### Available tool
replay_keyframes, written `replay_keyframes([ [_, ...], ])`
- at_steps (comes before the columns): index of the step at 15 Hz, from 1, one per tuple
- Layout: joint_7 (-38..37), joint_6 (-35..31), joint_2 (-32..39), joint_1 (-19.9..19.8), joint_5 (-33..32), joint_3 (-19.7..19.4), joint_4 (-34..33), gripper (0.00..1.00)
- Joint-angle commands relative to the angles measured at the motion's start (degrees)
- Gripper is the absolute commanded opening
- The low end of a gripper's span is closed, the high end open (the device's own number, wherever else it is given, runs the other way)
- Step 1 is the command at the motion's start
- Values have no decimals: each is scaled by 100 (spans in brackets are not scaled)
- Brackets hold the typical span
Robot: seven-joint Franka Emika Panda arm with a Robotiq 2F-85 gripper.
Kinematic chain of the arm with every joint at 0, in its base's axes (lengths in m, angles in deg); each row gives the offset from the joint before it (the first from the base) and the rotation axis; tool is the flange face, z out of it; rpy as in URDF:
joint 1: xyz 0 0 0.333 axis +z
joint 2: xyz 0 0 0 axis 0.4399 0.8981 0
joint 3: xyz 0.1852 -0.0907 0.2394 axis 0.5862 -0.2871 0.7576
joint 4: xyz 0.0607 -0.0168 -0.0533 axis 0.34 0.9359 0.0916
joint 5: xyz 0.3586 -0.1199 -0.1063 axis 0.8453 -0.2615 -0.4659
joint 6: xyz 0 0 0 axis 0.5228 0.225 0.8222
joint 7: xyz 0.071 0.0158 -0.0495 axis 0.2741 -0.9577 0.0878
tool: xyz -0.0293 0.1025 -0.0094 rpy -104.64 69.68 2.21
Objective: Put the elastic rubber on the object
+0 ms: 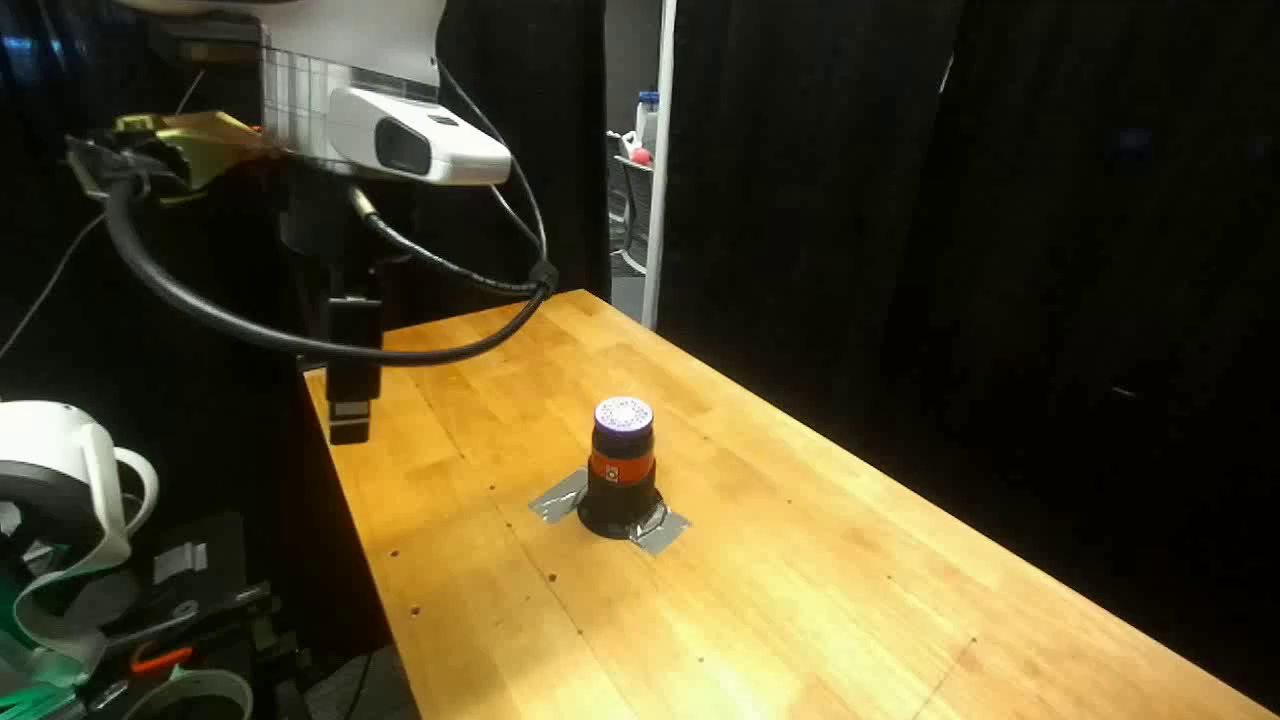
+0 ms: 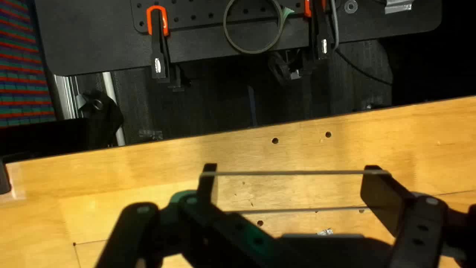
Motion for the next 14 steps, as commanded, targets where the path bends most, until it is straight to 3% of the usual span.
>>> replay_keyframes([
  [1, -7, 4, 2, 19, -11, -20, -20, 100],
  [10, -7, 4, -5, 19, -10, -20, -47, 100],
  [14, -577, -890, 1255, 115, 145, 296, -1014, 100],
])
